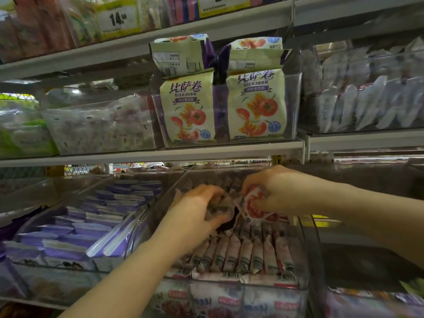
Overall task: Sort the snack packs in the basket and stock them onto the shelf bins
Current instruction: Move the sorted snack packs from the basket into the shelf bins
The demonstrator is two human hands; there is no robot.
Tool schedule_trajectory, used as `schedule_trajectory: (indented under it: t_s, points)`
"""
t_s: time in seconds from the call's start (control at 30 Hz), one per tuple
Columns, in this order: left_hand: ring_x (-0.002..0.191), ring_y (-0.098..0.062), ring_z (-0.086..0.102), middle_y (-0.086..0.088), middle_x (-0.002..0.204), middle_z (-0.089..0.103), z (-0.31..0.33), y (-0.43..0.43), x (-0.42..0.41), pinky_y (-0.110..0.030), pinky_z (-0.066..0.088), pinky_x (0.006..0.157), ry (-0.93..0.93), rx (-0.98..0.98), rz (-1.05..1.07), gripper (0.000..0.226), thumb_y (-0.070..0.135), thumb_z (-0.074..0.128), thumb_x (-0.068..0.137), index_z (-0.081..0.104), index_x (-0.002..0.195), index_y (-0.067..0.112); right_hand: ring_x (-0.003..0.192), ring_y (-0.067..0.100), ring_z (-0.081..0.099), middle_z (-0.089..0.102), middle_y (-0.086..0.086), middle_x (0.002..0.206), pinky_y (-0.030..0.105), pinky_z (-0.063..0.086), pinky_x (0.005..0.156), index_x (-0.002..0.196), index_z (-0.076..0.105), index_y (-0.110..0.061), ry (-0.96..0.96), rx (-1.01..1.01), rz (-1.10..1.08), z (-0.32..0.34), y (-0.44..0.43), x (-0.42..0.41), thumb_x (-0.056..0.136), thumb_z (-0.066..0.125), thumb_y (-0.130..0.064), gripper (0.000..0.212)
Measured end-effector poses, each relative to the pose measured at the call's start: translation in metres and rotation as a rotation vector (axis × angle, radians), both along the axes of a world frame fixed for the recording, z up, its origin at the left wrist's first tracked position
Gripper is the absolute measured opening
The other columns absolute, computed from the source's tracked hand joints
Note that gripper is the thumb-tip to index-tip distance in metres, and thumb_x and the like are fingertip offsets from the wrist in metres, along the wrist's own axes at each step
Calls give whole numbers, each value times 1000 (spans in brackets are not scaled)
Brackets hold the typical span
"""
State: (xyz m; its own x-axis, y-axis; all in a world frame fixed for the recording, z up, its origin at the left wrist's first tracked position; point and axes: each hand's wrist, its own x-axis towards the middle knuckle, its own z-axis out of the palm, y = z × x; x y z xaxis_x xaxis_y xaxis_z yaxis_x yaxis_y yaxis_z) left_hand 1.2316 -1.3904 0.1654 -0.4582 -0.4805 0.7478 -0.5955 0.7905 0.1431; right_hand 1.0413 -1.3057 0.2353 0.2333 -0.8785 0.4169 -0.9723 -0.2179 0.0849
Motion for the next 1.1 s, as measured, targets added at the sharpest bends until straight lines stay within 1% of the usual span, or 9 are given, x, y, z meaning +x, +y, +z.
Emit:
schedule_trajectory:
  t_s: [0.07, 0.17, 0.3, 0.4, 0.63, 0.83, 0.93, 1.0, 1.1]
  points:
    - [123, -10, 43, 17, 133, 49, -3, -8, -3, -32, 16, 106, -192, -163, 134, 46, 51, 58, 87, 47, 131, 42, 82, 18, 61, 62, -1, 99, 33, 56, 70, 108, 62, -26, 92, -55, -142, -3, -21, 8, 87, 54, -31, 22]
    - [139, -13, 23, 17, 151, 29, -10, -19, -11, -33, -5, 104, -375, -150, 240, 60, 54, 51, 90, 30, 144, 41, 89, 23, 61, 63, 4, 105, 37, 56, 80, 108, 62, -18, 137, 13, -126, -11, -49, 19, 87, 61, -41, 31]
    - [140, -13, 18, 16, 153, 27, -14, -25, -14, -36, -6, 105, -402, -162, 276, 55, 48, 49, 93, 29, 143, 40, 124, 18, 46, 46, -6, 140, 27, 37, 100, 139, 42, -31, 184, 391, -18, -2, -50, 13, 74, 73, -53, 75]
    - [140, -14, 18, 12, 151, 29, -14, -24, -14, -38, 0, 111, -404, -145, 284, 48, 39, 47, 96, 33, 141, 36, 133, 19, 38, 34, -7, 150, 34, 36, 108, 144, 31, -37, 243, 370, -14, -1, -44, 4, 73, 76, -45, 85]
    - [137, -17, 25, 7, 147, 32, -14, -21, -15, -33, 19, 110, -404, -173, 271, 44, 30, 46, 97, 37, 140, 29, 105, 24, 57, 55, 6, 126, 37, 53, 90, 128, 53, -18, 249, 162, -99, -14, -59, 19, 72, 79, -43, 67]
    - [134, -6, 28, 20, 143, 37, -19, -7, -7, -17, -22, 105, -216, -151, 189, 60, 56, 44, 85, 34, 142, 41, 121, 17, 45, 43, -4, 141, 26, 39, 95, 140, 34, -27, 190, 348, -68, 2, -46, 6, 64, 80, -56, 93]
    - [130, -6, 34, 22, 139, 40, -15, 0, -16, -28, 0, 116, -174, -139, 119, 65, 68, 39, 80, 33, 139, 43, 128, 20, 42, 39, -4, 144, 31, 38, 105, 143, 28, -29, 246, 309, -63, 0, -37, 1, 62, 84, -48, 100]
    - [129, -10, 36, 19, 139, 40, -14, 2, -27, -35, 11, 116, -230, -117, 115, 62, 68, 43, 83, 35, 138, 41, 120, 21, 49, 46, -1, 138, 30, 44, 96, 141, 32, -26, 257, 255, -74, -6, -38, 2, 67, 84, -35, 91]
    - [133, -15, 33, 14, 145, 36, -13, -4, -37, -38, 8, 115, -318, -77, 194, 56, 57, 50, 89, 35, 140, 38, 93, 18, 55, 58, 1, 110, 21, 43, 71, 121, 47, -19, 208, 150, -43, -6, -47, 2, 76, 77, -25, 55]
